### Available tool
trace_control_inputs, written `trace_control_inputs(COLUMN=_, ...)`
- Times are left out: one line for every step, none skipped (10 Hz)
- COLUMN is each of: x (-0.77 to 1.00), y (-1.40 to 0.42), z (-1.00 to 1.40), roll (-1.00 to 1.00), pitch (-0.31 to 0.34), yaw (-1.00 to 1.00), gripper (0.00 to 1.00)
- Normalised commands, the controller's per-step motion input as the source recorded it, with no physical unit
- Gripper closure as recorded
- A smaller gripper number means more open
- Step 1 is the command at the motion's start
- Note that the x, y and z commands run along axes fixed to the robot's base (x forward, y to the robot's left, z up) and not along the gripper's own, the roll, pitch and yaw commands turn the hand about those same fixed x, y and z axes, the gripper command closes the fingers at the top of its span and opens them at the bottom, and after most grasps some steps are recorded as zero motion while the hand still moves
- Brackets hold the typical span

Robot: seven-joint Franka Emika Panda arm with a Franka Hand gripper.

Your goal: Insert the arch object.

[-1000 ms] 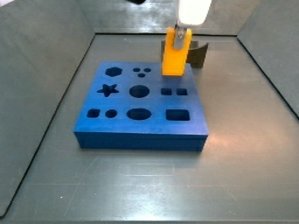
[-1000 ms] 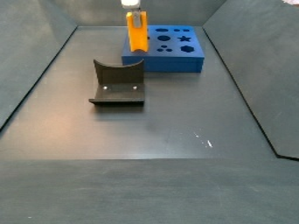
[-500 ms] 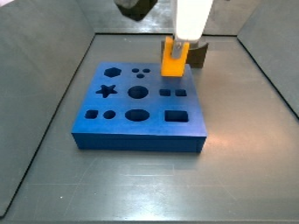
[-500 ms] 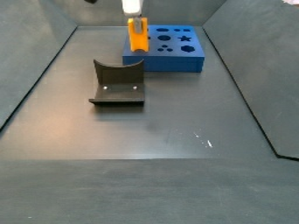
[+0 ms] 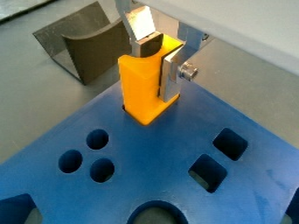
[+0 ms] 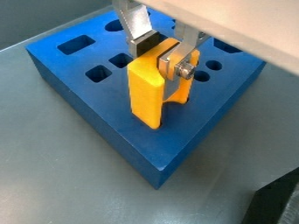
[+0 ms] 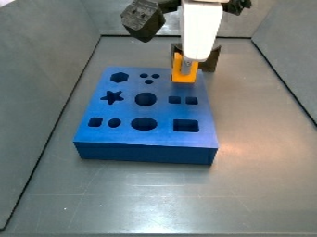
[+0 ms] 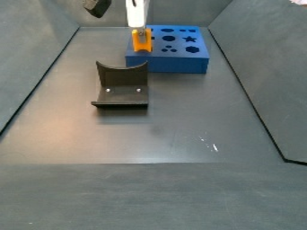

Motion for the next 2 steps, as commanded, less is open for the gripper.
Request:
trace_control_inputs(x=-0.01, y=0.03, z=0.0, roll=-0.04, pitch=-0.113, yaw=0.0, gripper=1.0)
trace_control_inputs(x=0.0, y=0.0, z=0.0, roll=0.0, pitch=0.0, yaw=0.0, gripper=1.0)
